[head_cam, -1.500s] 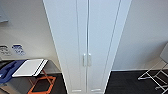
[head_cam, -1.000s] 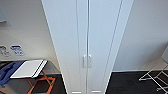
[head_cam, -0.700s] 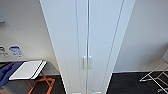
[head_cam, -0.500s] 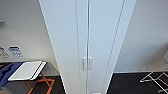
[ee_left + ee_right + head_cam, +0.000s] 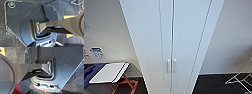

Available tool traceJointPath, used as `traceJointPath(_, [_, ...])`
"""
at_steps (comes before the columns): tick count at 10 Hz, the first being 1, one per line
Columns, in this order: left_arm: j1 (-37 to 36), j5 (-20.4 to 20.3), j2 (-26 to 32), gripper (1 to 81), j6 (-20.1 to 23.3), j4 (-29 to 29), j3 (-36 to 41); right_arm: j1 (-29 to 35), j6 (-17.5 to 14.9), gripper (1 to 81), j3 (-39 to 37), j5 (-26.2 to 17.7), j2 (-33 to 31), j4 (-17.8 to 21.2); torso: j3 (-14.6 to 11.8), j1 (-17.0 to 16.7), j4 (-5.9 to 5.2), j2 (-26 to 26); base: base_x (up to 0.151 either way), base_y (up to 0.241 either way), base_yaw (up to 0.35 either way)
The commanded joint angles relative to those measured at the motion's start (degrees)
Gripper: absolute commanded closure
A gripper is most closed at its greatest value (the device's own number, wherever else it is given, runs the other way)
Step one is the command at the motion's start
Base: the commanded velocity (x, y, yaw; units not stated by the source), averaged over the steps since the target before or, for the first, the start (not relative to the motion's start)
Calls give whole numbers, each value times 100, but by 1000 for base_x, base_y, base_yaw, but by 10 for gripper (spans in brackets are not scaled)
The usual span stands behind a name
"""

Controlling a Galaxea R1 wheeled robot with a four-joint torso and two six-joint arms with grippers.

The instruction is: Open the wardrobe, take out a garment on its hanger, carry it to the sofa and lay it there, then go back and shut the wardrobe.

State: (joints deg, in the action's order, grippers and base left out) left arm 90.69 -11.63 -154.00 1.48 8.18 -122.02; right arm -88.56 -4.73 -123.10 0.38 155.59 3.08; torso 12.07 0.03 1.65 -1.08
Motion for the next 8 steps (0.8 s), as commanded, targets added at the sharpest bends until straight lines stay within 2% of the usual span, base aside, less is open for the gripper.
traceJointPath(1, [-55,319,71,10,28,43,125,115,-19,10,94,-407,-87,17,0,0,0,0,87,0,0])
traceJointPath(8, [-55,319,53,10,28,43,116,115,-19,10,77,-407,-69,-1,0,2,0,0,87,0,0])
